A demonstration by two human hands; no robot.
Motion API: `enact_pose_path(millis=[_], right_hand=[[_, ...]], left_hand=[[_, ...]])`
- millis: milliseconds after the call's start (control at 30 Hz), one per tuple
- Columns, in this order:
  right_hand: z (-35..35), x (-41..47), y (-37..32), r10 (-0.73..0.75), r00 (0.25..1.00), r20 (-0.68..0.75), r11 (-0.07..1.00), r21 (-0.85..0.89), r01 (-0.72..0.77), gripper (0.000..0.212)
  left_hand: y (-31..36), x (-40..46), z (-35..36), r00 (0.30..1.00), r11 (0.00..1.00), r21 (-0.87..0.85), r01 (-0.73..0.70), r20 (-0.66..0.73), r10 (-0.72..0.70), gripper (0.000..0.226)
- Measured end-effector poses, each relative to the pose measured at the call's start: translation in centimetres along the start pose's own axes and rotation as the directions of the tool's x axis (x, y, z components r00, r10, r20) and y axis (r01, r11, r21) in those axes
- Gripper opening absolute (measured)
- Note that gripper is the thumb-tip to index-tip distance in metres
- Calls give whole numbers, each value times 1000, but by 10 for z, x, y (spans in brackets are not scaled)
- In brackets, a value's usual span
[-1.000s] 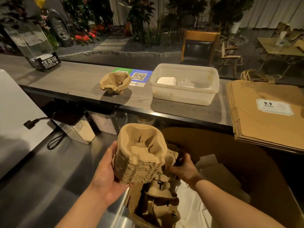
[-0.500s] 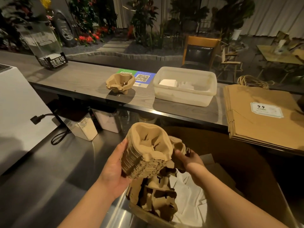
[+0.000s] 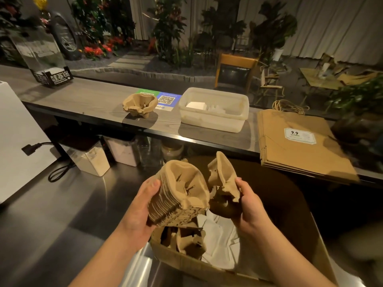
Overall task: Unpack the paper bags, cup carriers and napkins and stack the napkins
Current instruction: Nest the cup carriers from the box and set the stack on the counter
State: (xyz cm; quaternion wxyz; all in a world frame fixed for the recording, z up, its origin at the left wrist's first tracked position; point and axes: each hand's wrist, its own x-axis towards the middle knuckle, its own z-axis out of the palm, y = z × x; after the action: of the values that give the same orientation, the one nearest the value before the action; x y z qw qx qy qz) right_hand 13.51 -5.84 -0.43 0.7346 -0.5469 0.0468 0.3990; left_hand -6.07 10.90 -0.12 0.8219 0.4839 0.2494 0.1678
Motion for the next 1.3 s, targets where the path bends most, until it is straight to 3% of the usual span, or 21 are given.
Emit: enact_pose_path(millis=[167,300,467,667,867,1033,1300], right_hand=[[3,-21,-11,-136,988,70,963,-223,148,30],[6,-37,-19,-195,959,204,860,-435,267,30],[10,-40,-27,-159,963,215,807,-533,253,31],[14,-43,-36,-10,987,158,892,-446,81,27],[14,-49,-41,47,987,151,875,-484,32,50],[11,-49,-41,52,992,119,915,-403,1,28],[9,-52,-38,74,985,153,935,-354,-15,24]], left_hand=[[-12,-6,4,1000,999,19,-26,-2,26,100],[-20,-7,5,998,999,7,-50,26,50,92],[-26,-9,9,999,999,7,-47,-9,47,97],[-29,-8,9,998,998,13,-67,-21,67,98],[-30,-8,8,998,998,15,-66,-22,67,103],[-29,-8,7,998,998,-18,-61,-9,61,102],[-29,-10,7,998,998,-1,-67,-19,67,106]])
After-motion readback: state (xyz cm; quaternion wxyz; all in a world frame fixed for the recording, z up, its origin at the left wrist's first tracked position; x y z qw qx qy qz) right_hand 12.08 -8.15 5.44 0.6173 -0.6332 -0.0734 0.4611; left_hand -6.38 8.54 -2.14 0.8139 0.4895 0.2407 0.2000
